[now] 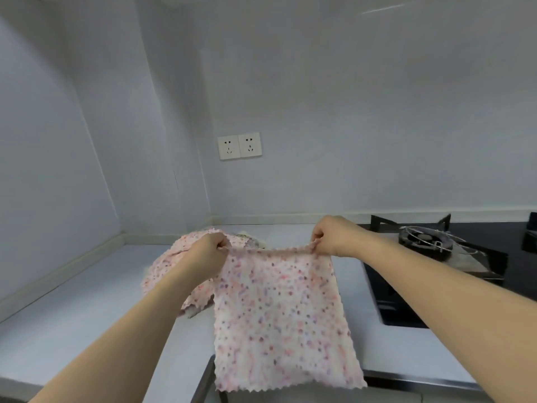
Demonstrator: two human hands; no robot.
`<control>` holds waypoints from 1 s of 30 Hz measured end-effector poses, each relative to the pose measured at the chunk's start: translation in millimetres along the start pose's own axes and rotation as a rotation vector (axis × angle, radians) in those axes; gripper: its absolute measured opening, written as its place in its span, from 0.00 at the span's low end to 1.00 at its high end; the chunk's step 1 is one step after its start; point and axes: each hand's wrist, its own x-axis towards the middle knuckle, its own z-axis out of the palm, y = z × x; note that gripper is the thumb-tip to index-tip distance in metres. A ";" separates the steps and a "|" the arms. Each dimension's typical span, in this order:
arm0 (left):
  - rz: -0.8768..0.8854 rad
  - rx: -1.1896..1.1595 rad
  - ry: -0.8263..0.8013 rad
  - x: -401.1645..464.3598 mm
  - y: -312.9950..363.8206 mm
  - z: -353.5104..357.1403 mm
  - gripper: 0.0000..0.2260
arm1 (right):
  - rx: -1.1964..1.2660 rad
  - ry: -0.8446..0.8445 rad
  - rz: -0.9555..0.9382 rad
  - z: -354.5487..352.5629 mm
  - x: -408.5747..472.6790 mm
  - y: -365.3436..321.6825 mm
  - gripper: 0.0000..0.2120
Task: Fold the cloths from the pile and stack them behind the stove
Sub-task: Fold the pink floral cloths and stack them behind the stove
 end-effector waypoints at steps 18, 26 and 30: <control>0.399 0.277 -0.009 -46.6 -54.3 96.2 0.07 | -0.139 0.073 -0.084 100.5 -24.1 56.3 0.10; 0.479 0.276 0.130 -83.2 -73.0 97.3 0.10 | -0.188 0.203 -0.263 114.2 -73.1 50.2 0.07; 0.565 0.340 0.114 -94.1 -74.1 92.1 0.11 | -0.221 0.186 -0.267 120.3 -88.4 53.9 0.08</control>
